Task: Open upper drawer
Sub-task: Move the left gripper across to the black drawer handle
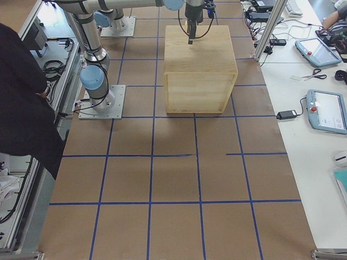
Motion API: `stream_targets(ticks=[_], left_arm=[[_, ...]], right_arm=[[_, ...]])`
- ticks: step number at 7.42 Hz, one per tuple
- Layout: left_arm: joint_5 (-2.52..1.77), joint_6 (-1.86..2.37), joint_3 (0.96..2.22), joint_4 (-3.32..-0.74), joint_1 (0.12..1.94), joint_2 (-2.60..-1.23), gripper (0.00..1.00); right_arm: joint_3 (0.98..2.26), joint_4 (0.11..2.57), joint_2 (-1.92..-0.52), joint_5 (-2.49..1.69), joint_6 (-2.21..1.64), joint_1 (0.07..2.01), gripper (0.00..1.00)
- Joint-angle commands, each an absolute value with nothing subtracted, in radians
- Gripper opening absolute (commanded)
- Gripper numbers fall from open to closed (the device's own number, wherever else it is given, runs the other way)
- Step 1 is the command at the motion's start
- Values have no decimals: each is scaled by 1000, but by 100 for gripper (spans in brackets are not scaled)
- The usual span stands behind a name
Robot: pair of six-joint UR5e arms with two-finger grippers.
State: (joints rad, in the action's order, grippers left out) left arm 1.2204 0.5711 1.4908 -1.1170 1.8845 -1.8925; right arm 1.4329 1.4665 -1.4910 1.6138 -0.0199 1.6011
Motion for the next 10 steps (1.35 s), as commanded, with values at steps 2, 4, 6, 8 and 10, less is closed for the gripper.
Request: stream_targets(ticks=[2,4,6,8,10], left_arm=[[1221,563,1493,-1112,1899,-1911,100],[1223,551,1496,-1111,1899,-1925,100],[1224,526,1496,-1109,1898,-1924,100],[1229,503,1500,-1111,1898,-1922,100],[1229,474,1503,-1112,1898,-1927,100]], right_arm=[[1433,1466,-1491,1614,-20,1601,100],[1434,1466,-1491,1614,-20,1601,100],[1433,1466,-1491,1614,-20,1601,100],[1433,1466,-1491,1614,-18,1601,100],[1434,1466,-1491,1614,-18,1601,100]])
